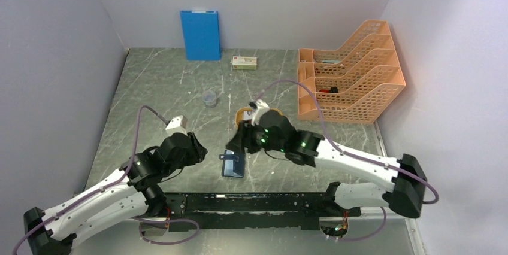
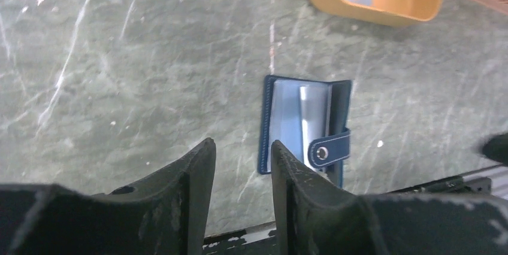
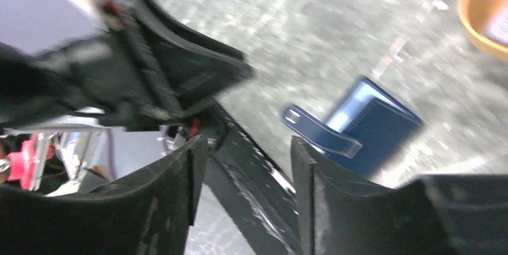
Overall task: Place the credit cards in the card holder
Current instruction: Close the card holder at the center of the board.
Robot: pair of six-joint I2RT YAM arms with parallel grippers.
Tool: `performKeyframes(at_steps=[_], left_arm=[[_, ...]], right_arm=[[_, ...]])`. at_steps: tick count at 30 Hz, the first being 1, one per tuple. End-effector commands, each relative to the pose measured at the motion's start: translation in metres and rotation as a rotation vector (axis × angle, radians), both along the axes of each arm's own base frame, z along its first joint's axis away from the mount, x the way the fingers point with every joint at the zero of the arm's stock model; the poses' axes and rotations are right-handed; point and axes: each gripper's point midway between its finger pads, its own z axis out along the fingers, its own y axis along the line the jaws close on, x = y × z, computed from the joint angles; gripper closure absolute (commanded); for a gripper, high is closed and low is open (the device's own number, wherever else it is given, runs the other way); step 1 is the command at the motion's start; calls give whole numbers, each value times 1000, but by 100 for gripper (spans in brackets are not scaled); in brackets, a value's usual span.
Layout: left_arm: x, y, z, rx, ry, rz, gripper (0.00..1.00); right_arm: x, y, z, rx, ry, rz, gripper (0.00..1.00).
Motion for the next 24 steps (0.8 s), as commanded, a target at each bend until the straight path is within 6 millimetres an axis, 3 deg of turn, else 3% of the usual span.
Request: performKeyframes(at_steps=[1,5,9,15,24], left_arm=[[12,-18,43,-104,-154,-67,54],[12,-24,56,-124,-196,-112,53],[9,-33,54,-120,-180,-171,50],[6,-48,40,-111,-134,-237,48],[1,-59,3,-75,-52,-293,47]], right_arm=[[-10,-65,-84,-206,66,-138,48],[-22,-61,-106,-181,112,-96,62],[-18,-41,-108,-164,112,-65,67],[-10,-18,-130,-216,145,-40,72],[-11,-19,-167,-308,213,-55,73]])
